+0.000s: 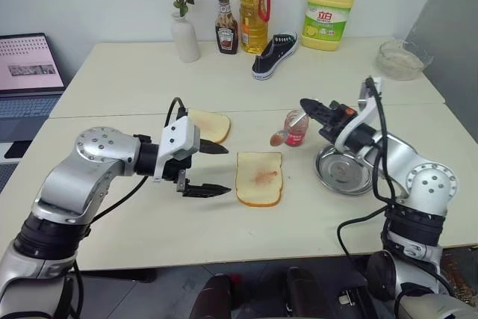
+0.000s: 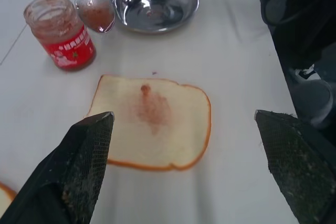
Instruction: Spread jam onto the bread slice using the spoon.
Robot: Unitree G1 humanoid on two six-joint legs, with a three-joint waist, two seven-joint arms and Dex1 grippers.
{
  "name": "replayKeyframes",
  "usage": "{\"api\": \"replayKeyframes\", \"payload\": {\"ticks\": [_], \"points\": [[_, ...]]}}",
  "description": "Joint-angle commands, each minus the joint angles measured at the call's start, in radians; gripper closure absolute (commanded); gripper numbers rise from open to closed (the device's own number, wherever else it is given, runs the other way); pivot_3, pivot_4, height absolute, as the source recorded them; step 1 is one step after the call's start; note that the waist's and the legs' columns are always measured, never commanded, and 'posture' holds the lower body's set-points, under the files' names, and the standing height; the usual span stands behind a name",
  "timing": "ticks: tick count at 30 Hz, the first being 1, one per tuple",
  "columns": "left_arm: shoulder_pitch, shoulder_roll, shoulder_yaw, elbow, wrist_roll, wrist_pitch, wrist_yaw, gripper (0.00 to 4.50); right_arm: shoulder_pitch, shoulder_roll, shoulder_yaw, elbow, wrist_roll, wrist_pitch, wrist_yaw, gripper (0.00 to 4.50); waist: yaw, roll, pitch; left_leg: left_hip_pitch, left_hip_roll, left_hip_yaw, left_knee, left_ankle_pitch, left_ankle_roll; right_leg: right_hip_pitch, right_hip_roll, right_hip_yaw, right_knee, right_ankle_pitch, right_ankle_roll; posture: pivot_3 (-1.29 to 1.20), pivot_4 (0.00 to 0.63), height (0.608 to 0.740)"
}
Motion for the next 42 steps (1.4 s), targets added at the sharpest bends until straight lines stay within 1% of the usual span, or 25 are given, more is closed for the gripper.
{"api": "replayKeyframes", "payload": {"ticks": [1, 4, 8, 12, 16, 19, 22, 28, 38, 41, 42], "points": [[-0.037, -0.054, -0.030, -0.006, 0.011, -0.026, 0.017, 0.00, 0.035, -0.037, -0.044, -0.082, 0.084, -0.048, -0.057, 4.47, 0.002, 0.000, 0.000, 0.000, 0.000, 0.000, 0.000, 0.000, 0.000, 0.000, 0.000, 0.000, 0.000, 0.000, 0.000, 0.00, 0.150, 0.740], [-0.084, -0.145, -0.089, 0.029, 0.054, -0.049, 0.055, 0.00, 0.111, -0.092, -0.085, -0.130, 0.108, -0.090, -0.097, 4.47, 0.012, 0.000, 0.000, -0.001, 0.000, 0.000, 0.000, 0.000, 0.000, 0.000, -0.001, 0.000, 0.000, 0.000, 0.000, 0.00, 0.150, 0.740], [-0.110, -0.250, -0.175, 0.064, 0.135, -0.095, 0.105, 0.00, 0.207, -0.172, -0.136, -0.147, 0.105, -0.144, -0.096, 4.47, 0.019, 0.000, 0.000, -0.001, -0.001, 0.001, 0.001, 0.000, 0.000, 0.002, -0.002, 0.001, -0.002, 0.000, 0.001, 0.00, 0.150, 0.740], [-0.135, -0.345, -0.220, 0.098, 0.172, -0.111, 0.146, 0.00, 0.295, -0.243, -0.152, -0.122, 0.038, -0.186, -0.019, 4.47, 0.018, 0.000, 0.000, 0.000, -0.001, 0.002, 0.001, 0.000, 0.000, 0.002, -0.001, 0.002, -0.002, 0.000, 0.001, 0.00, 0.150, 0.740], [-0.151, -0.403, -0.246, 0.121, 0.193, -0.122, 0.157, 0.00, 0.349, -0.264, -0.152, -0.057, -0.020, -0.231, 0.071, 4.47, 0.016, 0.000, 0.000, 0.001, -0.001, 0.002, 0.001, 0.000, 0.000, 0.002, 0.000, 0.002, -0.002, -0.002, 0.003, 0.00, 0.150, 0.740], [-0.149, -0.414, -0.248, 0.119, 0.194, -0.119, 0.153, 0.00, 0.364, -0.271, -0.148, -0.012, -0.063, -0.255, 0.123, 4.47, 0.016, 0.000, 0.000, 0.001, -0.001, 0.003, 0.001, 0.000, 0.000, 0.002, 0.000, 0.003, -0.001, -0.001, 0.003, 0.00, 0.150, 0.740], [-0.138, -0.411, -0.248, 0.110, 0.195, -0.116, 0.148, 0.00, 0.379, -0.280, -0.142, 0.050, -0.122, -0.281, 0.205, 4.47, 0.018, 0.000, 0.000, 0.001, -0.001, 0.003, 0.001, 0.000, 0.000, 0.002, 0.000, 0.003, -0.001, -0.001, 0.003, 0.00, 0.150, 0.740], [-0.124, -0.389, -0.241, 0.094, 0.192, -0.103, 0.142, 0.00, 0.352, -0.296, -0.145, 0.217, -0.217, -0.332, 0.344, 4.47, 0.018, 0.000, 0.000, 0.001, -0.002, 0.003, 0.001, 0.000, 0.000, 0.002, 0.000, 0.003, -0.002, -0.001, 0.002, 0.00, 0.150, 0.740], [-0.115, -0.362, -0.226, 0.081, 0.185, -0.082, 0.141, 0.00, 0.319, -0.309, -0.149, 0.360, -0.299, -0.341, 0.468, 4.47, 0.019, 0.000, 0.000, 0.003, -0.002, 0.003, 0.001, 0.000, 0.000, 0.004, 0.000, 0.003, -0.002, -0.001, 0.002, 0.00, 0.150, 0.740], [-0.118, -0.354, -0.222, 0.084, 0.184, -0.083, 0.141, 0.00, 0.313, -0.308, -0.155, 0.375, -0.309, -0.337, 0.477, 3.78, 0.019, 0.000, 0.000, 0.004, -0.002, 0.003, 0.001, 0.000, 0.000, 0.005, 0.000, 0.003, -0.002, -0.001, 0.003, 0.00, 0.150, 0.740], [-0.118, -0.353, -0.222, 0.084, 0.185, -0.083, 0.143, 0.00, 0.312, -0.306, -0.157, 0.377, -0.313, -0.335, 0.476, 3.42, 0.019, 0.000, 0.000, 0.004, -0.002, 0.003, 0.001, 0.000, 0.000, 0.005, 0.000, 0.003, -0.002, -0.001, 0.003, 0.00, 0.150, 0.740]]}}
